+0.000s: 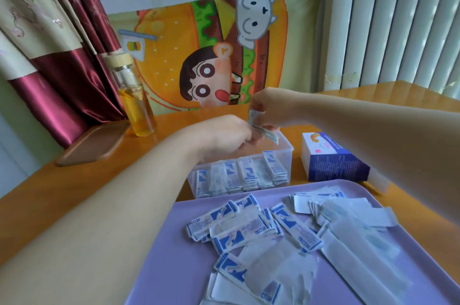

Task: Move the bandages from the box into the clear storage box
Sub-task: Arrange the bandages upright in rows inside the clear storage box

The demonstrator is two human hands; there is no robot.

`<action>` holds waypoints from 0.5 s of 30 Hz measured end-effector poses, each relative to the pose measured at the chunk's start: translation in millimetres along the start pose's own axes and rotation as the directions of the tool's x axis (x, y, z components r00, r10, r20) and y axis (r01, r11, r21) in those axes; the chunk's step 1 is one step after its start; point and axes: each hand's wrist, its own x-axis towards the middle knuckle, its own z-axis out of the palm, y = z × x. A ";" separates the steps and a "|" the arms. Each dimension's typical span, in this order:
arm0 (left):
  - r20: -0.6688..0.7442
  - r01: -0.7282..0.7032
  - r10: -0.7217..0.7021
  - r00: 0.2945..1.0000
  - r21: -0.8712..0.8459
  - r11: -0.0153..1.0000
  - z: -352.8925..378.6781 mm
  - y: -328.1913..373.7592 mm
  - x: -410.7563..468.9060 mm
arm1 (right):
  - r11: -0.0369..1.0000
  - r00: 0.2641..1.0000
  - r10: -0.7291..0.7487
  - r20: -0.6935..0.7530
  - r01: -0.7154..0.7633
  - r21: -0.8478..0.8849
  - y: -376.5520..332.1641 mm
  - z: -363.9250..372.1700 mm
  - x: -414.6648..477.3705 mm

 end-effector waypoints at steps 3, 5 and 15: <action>0.067 -0.003 -0.006 0.998 0.134 0.991 2.2 -9.6 25.2 | 0.987 0.993 -0.014 0.119 0.033 -0.158 9.9 17.5 17.1; 0.146 0.007 -0.037 0.989 0.201 0.980 3.7 -15.8 37.1 | 0.987 0.983 -0.009 0.182 0.037 -0.156 13.7 25.5 23.7; 0.288 0.102 -0.197 0.937 0.312 0.945 13.5 -38.9 62.2 | 0.999 0.933 0.031 0.359 -0.025 -0.021 18.9 43.7 37.9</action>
